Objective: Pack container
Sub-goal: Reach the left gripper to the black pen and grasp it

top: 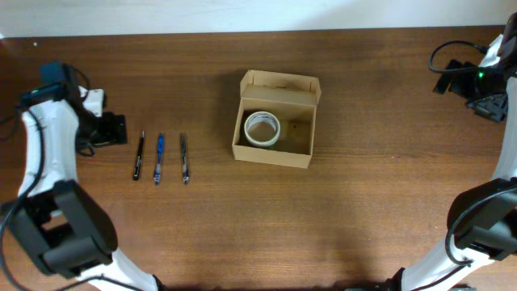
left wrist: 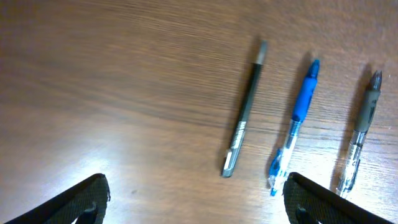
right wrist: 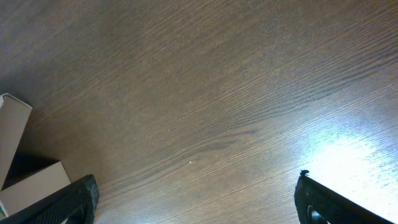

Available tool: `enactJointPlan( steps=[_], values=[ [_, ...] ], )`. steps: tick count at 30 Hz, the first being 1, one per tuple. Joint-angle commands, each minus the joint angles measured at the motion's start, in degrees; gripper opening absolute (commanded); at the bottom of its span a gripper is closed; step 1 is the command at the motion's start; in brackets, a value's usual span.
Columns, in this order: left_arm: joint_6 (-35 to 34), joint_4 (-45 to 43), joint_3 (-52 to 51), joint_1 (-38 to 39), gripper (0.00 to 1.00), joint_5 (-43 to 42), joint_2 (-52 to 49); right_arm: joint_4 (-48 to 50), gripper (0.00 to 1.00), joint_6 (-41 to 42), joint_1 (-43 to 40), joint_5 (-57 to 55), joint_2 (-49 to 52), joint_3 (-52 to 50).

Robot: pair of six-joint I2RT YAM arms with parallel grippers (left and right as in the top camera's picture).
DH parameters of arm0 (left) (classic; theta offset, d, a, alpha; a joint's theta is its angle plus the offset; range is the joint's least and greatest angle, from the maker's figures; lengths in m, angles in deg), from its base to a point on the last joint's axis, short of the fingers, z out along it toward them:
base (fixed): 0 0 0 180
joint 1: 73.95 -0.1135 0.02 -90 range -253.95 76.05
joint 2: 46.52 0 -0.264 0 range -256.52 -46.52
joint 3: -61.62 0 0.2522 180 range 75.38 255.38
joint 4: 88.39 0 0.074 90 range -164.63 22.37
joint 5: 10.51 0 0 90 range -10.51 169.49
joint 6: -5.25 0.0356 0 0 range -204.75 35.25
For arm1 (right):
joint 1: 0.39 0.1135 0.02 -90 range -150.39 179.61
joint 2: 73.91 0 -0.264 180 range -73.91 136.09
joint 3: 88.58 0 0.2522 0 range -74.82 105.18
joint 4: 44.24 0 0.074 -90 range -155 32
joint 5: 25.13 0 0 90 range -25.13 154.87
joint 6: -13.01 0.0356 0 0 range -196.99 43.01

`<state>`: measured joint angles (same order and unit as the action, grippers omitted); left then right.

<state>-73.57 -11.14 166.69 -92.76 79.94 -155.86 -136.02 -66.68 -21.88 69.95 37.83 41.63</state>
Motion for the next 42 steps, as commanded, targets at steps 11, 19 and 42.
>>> enactJointPlan(
  steps=[11,19,42],
  values=[
    [2.3,-2.2,0.4,6.4,0.78,3.7,-13.2,0.0,0.99,0.3,0.1,0.5,-0.3,-0.2],
    [2.2,-4.2,0.4,6.3,0.65,6.4,-16.8,0.0,0.99,0.3,0.1,0.5,-0.3,-0.2],
    [0.7,7.7,19.3,7.6,0.02,5.7,-16.7,0.0,0.99,0.3,0.1,0.5,-0.3,-0.2]
  ],
)
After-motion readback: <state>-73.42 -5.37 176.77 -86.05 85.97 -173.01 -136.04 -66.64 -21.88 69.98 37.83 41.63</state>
